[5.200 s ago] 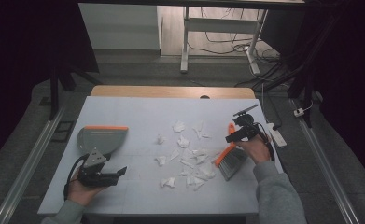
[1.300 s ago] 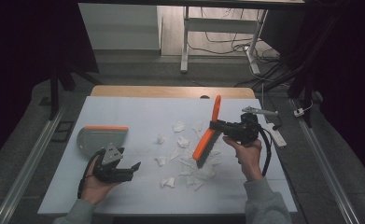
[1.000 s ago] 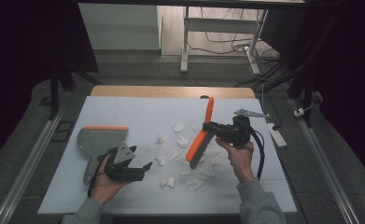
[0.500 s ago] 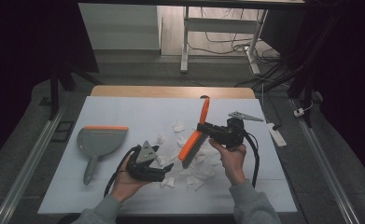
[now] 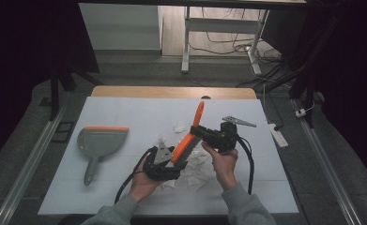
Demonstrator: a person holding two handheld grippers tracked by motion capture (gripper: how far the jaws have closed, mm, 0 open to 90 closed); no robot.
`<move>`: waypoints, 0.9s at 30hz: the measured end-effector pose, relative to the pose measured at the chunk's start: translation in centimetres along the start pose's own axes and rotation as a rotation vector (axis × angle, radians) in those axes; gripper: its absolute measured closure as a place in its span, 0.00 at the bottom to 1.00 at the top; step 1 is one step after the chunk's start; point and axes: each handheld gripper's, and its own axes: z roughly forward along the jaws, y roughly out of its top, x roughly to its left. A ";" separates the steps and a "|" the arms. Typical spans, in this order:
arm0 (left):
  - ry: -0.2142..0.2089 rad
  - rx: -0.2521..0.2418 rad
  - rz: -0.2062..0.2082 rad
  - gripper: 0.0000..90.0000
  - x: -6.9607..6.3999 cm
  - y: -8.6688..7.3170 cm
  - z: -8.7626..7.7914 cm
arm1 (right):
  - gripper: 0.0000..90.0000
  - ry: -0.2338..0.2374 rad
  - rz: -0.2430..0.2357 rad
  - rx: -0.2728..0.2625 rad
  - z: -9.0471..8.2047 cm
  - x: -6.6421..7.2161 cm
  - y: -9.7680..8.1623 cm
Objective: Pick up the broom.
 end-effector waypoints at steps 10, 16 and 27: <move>0.004 -0.026 -0.048 0.83 0.6 0.0 0.4 | 0.78 0.014 0.019 -0.010 0.2 0.1 -0.5; 0.000 -0.010 -0.071 0.87 1.5 -0.1 0.2 | 0.78 0.022 0.004 -0.012 0.3 0.3 -0.6; 0.006 0.040 -0.031 0.88 3.0 0.0 -1.2 | 0.64 -0.008 -0.080 0.007 0.3 0.9 -0.4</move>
